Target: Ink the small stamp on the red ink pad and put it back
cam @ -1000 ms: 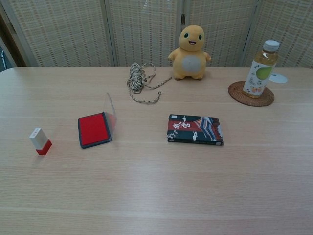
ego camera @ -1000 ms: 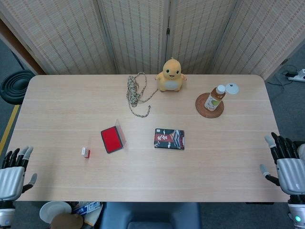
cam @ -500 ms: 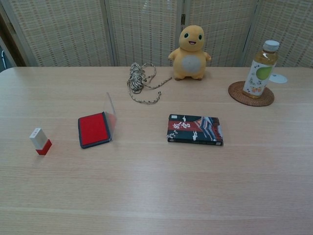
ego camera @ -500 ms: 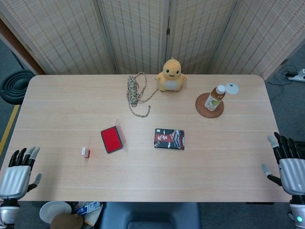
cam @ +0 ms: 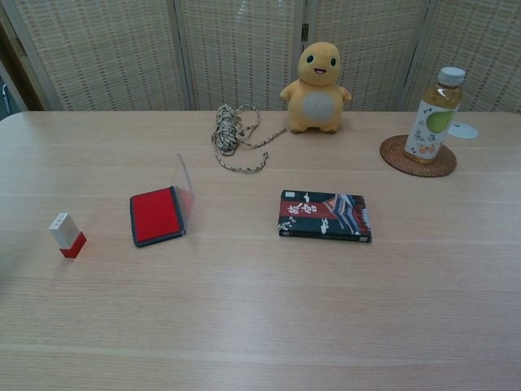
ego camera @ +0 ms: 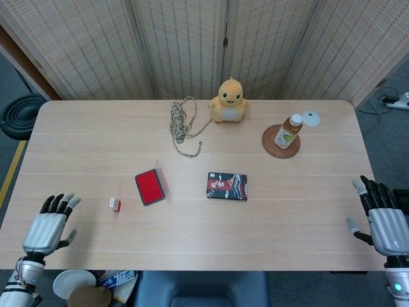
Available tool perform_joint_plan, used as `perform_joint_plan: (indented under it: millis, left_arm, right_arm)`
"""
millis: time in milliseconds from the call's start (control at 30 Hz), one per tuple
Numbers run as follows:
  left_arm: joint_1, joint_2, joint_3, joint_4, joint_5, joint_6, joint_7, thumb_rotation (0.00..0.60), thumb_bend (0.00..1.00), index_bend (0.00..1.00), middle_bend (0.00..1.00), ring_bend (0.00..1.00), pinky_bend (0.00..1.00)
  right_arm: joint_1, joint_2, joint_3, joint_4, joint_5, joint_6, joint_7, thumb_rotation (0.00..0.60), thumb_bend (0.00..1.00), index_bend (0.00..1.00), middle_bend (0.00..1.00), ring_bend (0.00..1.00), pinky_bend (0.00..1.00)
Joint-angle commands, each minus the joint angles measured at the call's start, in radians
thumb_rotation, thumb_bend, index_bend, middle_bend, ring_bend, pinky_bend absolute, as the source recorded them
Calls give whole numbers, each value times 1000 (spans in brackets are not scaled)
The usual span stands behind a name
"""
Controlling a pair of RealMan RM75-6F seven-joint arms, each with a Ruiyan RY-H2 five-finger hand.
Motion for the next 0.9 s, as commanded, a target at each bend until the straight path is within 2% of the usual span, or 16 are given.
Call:
perform_joint_plan:
  millis: [33,533,767,900]
  left_arm:
    - [-40,-3,-12,-25,-34,-37,43,600,338,125,16,0,0]
    - [-196,-120,-56,27,-285,-133,222,600,338,161,68,0,0]
    - [-254,-143,-68,60,-369,-162,235,600,338,161,68,0,0]
    - [-286,-151,-75,64,-457,-175,252,600,338,162,77,0,0]
  right_arm:
    - [6,3,-1,2,3,-11,10,600,300,0,0,0,0]
    - [15,25,-4,14,8,-30,77,600,300,0,0,0,0]
    - [15,31,0,19,22,-33,96,600,300,0,0,0,0]
    - [16,34,4,21,32,-37,107,600,300,0,0,0,0]
